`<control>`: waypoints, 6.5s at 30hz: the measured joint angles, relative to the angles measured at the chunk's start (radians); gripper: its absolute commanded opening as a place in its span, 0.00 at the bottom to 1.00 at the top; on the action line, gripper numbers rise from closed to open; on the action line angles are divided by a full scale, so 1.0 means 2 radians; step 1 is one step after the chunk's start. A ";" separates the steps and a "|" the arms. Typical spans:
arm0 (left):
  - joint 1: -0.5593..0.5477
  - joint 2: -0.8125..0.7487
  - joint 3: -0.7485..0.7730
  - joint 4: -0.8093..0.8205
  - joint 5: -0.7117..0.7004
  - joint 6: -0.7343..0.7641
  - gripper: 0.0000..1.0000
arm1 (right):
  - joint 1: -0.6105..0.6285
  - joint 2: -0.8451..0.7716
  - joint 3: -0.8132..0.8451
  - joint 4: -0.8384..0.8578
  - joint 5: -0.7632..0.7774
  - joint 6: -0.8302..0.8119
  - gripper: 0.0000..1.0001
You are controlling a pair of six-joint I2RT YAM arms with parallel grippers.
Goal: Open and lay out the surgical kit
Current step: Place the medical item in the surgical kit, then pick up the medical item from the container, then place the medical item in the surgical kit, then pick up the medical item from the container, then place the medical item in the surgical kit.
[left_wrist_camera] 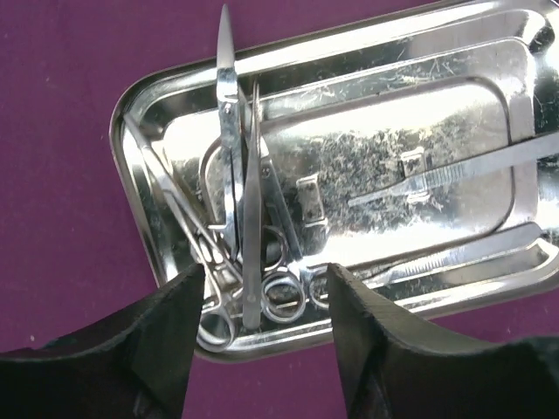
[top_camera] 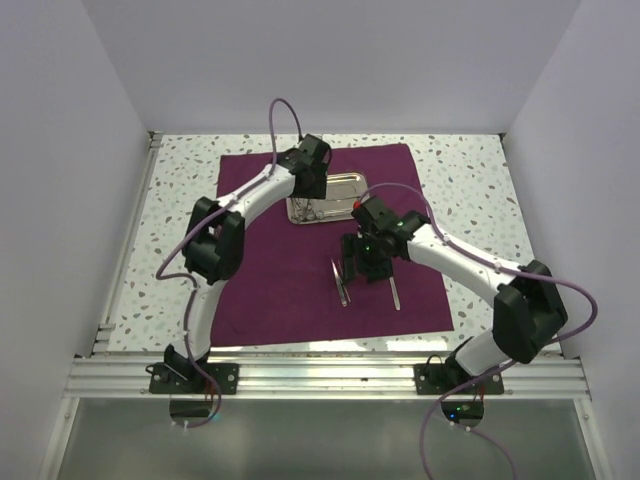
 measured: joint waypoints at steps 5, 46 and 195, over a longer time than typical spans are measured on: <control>-0.002 0.047 0.058 -0.016 -0.009 0.011 0.52 | 0.000 -0.046 0.000 -0.023 0.020 0.000 0.65; 0.012 0.100 0.103 -0.025 0.008 0.025 0.00 | 0.000 -0.057 -0.001 -0.080 0.084 0.001 0.60; 0.050 -0.119 -0.124 0.096 0.060 -0.024 0.00 | -0.097 -0.196 -0.053 -0.075 0.170 -0.045 0.78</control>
